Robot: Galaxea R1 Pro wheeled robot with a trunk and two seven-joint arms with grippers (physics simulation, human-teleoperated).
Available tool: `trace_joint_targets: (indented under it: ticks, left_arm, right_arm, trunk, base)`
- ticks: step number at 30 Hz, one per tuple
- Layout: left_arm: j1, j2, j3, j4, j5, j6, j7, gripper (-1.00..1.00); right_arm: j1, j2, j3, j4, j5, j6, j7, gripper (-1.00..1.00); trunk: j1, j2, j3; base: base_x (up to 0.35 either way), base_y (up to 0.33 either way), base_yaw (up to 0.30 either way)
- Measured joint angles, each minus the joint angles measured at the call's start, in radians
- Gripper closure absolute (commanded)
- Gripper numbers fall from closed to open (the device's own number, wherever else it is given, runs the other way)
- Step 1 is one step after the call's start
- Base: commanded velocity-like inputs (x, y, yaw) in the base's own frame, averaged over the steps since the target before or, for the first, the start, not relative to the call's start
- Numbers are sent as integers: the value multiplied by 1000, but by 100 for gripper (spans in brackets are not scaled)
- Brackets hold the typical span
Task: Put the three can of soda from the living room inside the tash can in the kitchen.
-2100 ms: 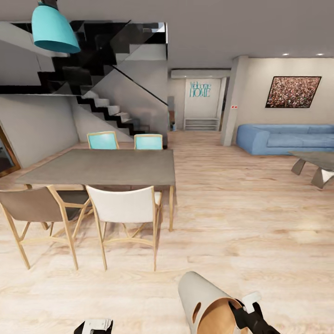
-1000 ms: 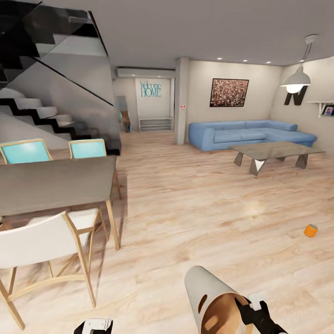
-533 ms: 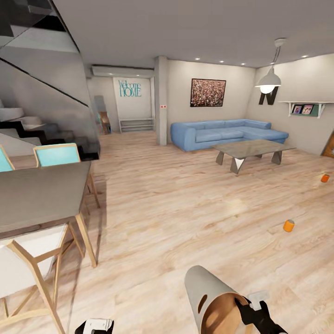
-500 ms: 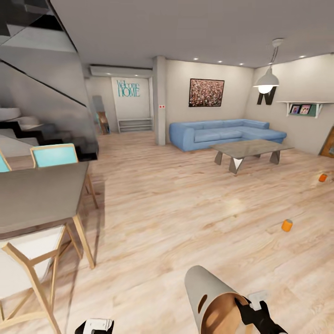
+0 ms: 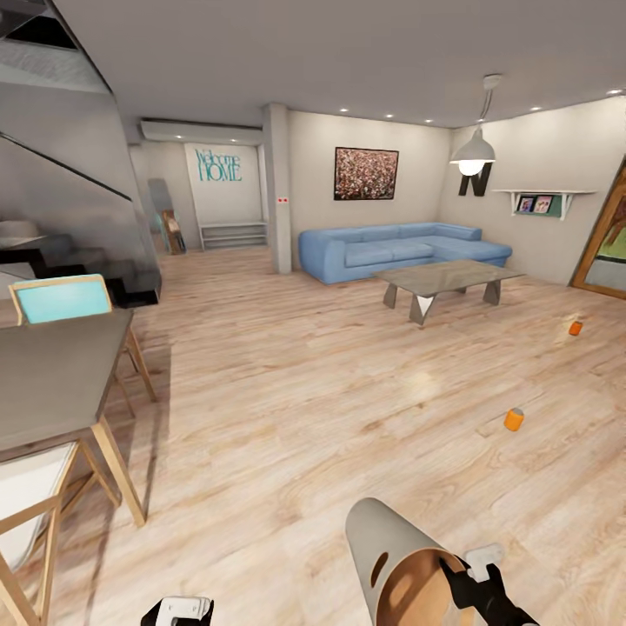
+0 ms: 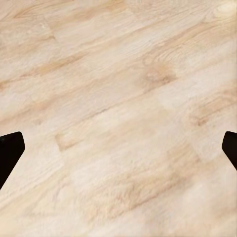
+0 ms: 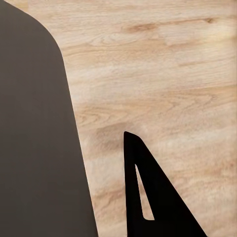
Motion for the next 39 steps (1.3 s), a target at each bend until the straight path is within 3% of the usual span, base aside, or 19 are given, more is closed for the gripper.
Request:
trace_joint_targets:
  ticks: [19,39]
  left_arm:
    - [1,1,0,0,0,-2,0,-100]
    - [1,0,0,1,0,-2,0,-100]
  right_arm:
    - [0,5,4,1,5,-2,-3,100]
    - [0,6,4,2,1,0,-1,100]
  trunk:
    - [0,0,0]
    - [0,0,0]
  base:
    - [1,-1,-12]
    - [0,0,-219]
